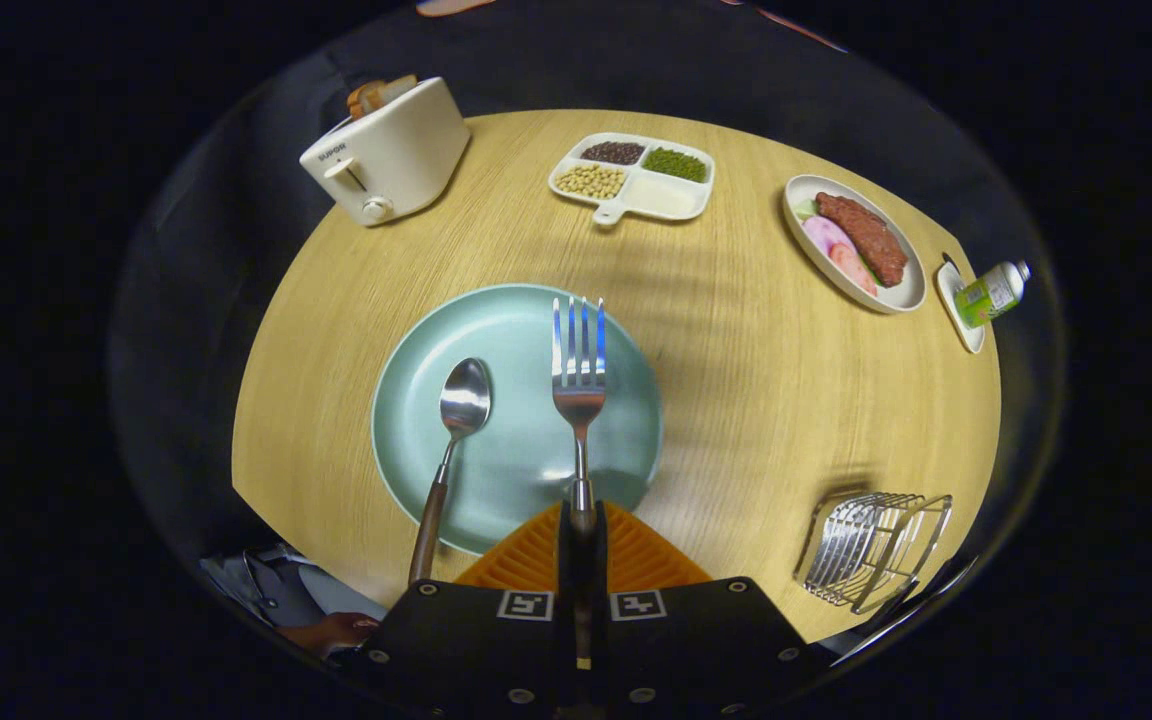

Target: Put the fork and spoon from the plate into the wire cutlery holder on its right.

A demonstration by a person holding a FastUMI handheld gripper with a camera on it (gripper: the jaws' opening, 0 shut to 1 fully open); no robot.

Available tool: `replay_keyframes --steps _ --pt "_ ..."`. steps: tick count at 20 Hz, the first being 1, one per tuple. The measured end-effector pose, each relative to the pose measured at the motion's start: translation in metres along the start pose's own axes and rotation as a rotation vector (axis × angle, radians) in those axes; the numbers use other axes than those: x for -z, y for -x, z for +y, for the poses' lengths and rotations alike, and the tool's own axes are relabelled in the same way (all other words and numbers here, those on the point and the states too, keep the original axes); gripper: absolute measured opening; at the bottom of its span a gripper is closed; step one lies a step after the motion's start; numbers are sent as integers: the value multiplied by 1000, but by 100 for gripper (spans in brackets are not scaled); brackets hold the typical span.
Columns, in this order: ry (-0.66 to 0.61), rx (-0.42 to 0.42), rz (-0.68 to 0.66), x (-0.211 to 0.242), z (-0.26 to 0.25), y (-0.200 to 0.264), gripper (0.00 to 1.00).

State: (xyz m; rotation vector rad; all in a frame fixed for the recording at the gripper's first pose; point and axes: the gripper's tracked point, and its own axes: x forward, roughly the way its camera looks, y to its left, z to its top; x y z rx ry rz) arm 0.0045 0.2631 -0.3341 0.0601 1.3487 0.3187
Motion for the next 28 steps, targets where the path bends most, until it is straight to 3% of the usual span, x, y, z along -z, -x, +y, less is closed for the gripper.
replay_keyframes --steps 7,12,19,28 --pt "-100 62 -109 12 -79 73 6" --pt "-122 116 -107 46 -145 105 6" --pt "-51 97 17 102 -196 95 6" --pt "4 9 110 128 -214 74 8"
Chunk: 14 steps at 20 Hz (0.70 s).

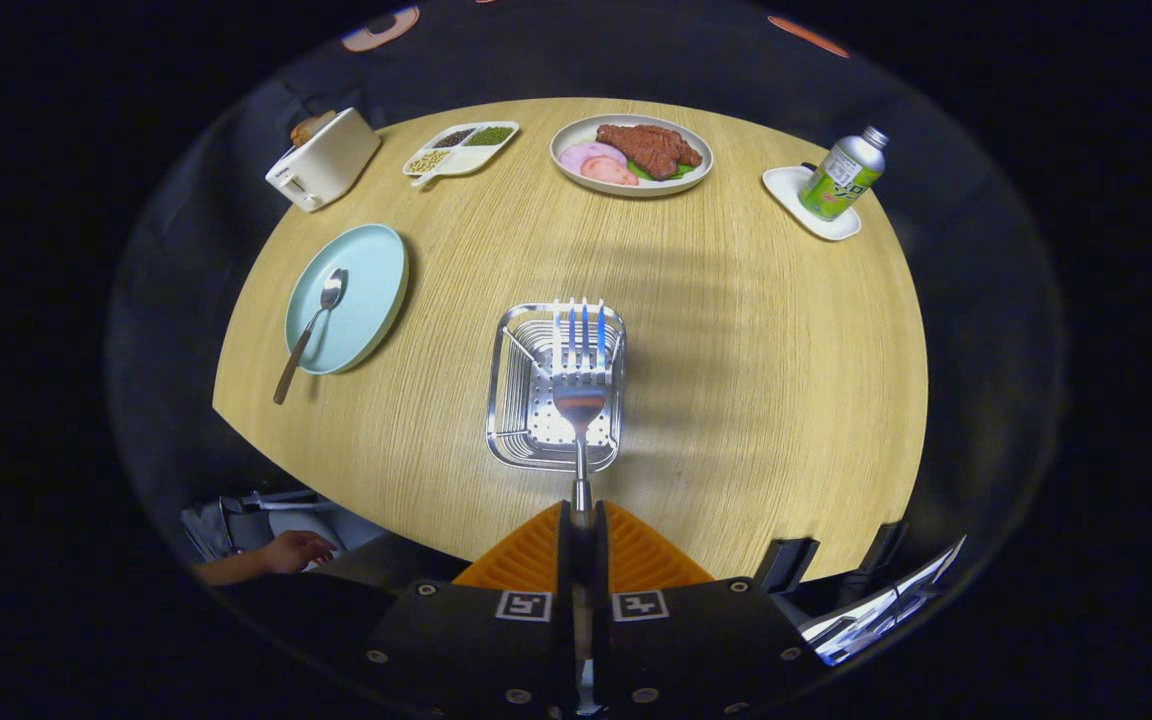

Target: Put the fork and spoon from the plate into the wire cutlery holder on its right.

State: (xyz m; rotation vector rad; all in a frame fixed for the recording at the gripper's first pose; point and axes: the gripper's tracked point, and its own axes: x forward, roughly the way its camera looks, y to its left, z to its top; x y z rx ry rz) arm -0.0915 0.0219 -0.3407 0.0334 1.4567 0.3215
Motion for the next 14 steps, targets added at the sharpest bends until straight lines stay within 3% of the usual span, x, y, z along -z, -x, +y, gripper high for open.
replay_keyframes --steps 5,10,14 --pt "-27 -35 -6 -1 -9 -7 9" --pt "-53 -95 -98 -29 -8 -2 14" --pt "-88 -113 -180 -46 -8 6 25"
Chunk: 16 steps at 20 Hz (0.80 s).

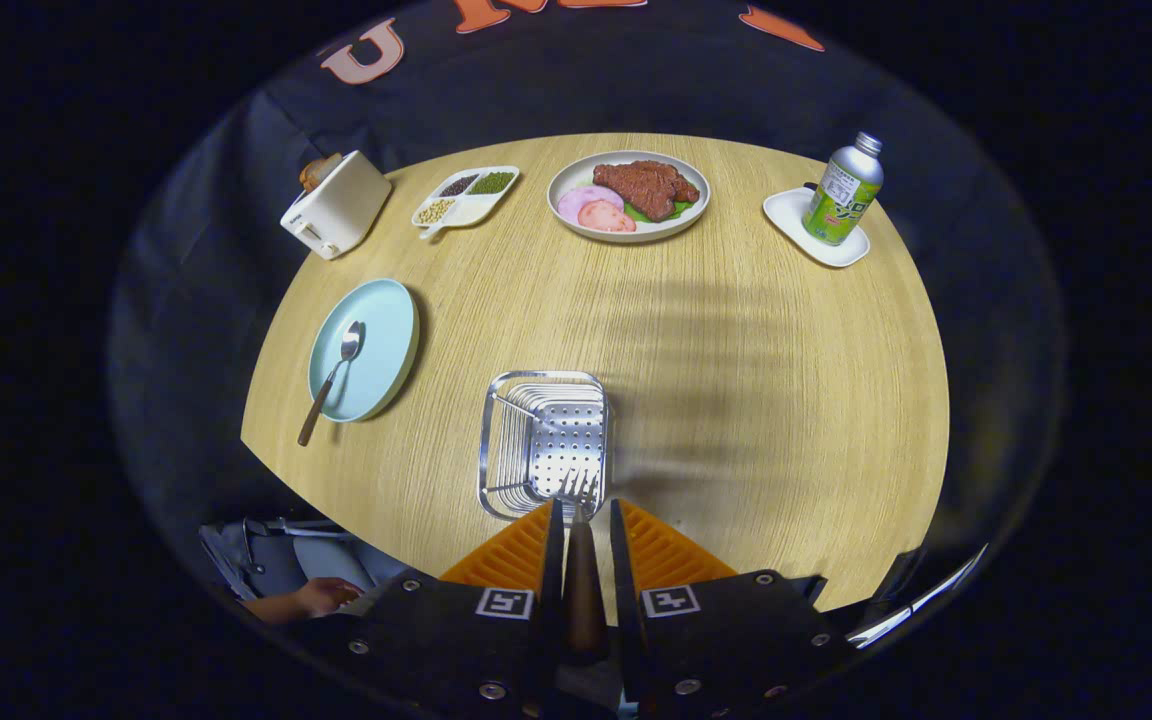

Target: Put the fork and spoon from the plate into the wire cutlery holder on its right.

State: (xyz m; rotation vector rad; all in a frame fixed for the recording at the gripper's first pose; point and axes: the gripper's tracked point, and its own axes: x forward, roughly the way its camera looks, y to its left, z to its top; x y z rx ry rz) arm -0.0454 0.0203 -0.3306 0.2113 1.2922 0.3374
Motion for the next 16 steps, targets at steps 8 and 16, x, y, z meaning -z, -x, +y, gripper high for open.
replay_keyframes --steps 8,16 --pt "-93 -3 -417 -85 39 51 56" --pt "-16 143 -966 -169 87 154 85"
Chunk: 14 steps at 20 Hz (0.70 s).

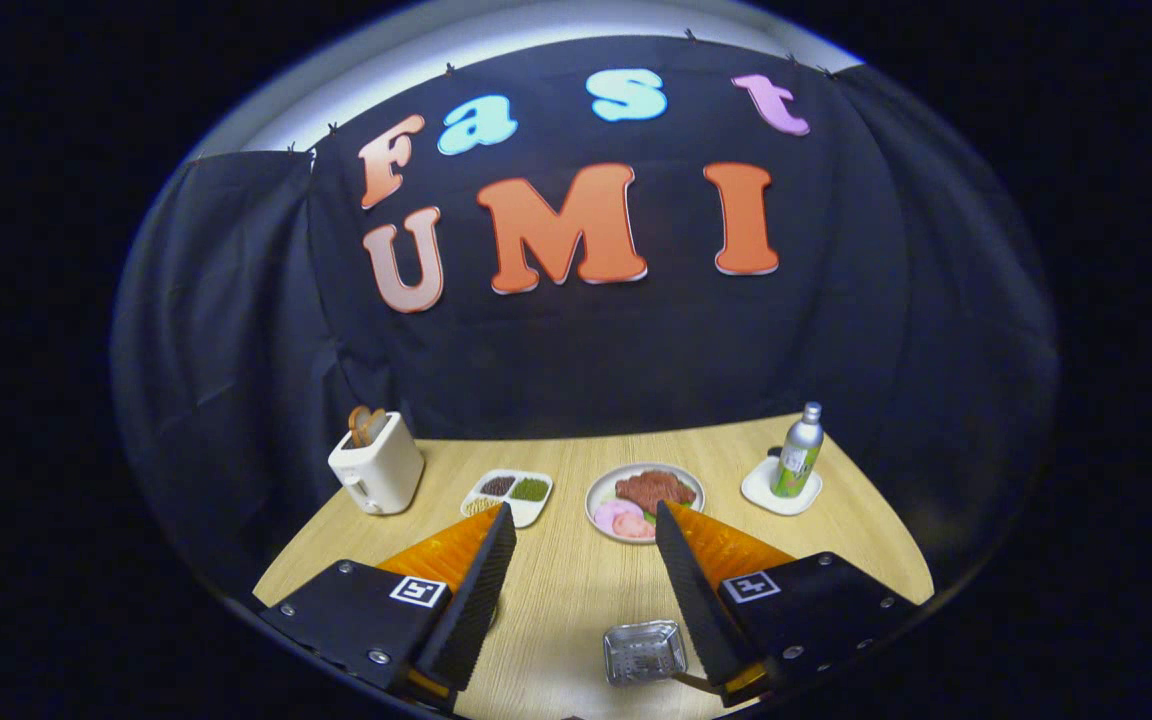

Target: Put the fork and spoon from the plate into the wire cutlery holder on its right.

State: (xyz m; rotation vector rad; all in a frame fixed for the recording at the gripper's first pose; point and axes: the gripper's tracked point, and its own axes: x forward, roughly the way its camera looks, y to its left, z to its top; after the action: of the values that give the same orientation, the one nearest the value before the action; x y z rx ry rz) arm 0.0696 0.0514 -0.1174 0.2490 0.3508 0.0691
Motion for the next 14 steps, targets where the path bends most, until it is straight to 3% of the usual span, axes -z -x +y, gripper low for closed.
replay_keyframes --steps 6,14 --pt "48 66 -172 -40 43 7 90" --pt "-10 -27 -107 -8 131 -15 91"
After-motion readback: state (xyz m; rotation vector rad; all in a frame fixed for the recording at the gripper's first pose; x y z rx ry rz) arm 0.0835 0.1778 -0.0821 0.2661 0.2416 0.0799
